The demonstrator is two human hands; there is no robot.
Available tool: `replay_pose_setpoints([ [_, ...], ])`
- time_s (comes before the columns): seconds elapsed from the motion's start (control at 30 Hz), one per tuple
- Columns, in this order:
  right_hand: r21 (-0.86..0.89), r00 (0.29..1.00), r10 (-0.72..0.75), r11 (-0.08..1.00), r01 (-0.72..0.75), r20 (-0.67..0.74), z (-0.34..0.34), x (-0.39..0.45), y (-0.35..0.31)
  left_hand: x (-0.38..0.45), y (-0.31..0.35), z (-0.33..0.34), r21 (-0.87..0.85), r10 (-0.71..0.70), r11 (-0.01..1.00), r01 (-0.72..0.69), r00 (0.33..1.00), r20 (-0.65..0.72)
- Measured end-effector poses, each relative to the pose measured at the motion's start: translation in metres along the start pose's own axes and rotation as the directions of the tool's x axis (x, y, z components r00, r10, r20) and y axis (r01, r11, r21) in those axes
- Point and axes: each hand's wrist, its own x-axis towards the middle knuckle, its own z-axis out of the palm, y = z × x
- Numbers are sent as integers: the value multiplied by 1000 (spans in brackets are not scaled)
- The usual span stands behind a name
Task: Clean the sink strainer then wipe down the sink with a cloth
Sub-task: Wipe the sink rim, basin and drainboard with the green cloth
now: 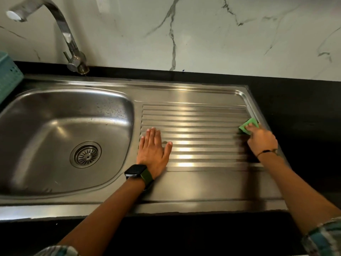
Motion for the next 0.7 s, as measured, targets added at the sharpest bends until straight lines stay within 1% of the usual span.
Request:
replay_pose_setpoints([
  [0.07,47,996,70,997,-67,-57,5,0,-16,5,0,1,41,19,999,-19,1000,-4],
  [0.1,73,992,87,994,-80,-88,7,0,-27,8,0,0,47,18,999,-18,1000,-12],
  [0.13,87,992,72,994,-64,-100,8,-1,-40,12,1,-2,49,14,999,-13,1000,-20],
  [0.27,101,992,-110,988,116,-62,25,-19,-104,25,0,-7,40,-47,998,50,996,-80],
  [0.33,151,982,-178,971,186,-66,36,-32,-133,28,-1,-7,0,-86,996,87,989,-124],
  [0.43,246,931,-357,899,363,-73,49,-49,-170,29,0,-4,-41,-56,998,50,986,-155],
  [0.5,262,869,-494,836,483,-26,57,-55,-199,29,1,-4,-105,-35,994,16,984,-174],
  [0.53,231,812,-584,791,567,4,60,-58,-214,29,0,-4,-162,-46,987,14,980,-194],
  [0.6,144,666,-743,667,731,63,62,-62,-236,28,-3,-6,-298,-111,954,37,966,-235],
  [0.63,103,598,-799,601,793,63,61,-63,-240,28,-4,-8,-348,-141,936,49,959,-245],
  [0.7,-19,473,-881,473,881,-33,55,-60,-234,27,-5,-10,-363,-142,930,49,962,-234],
])
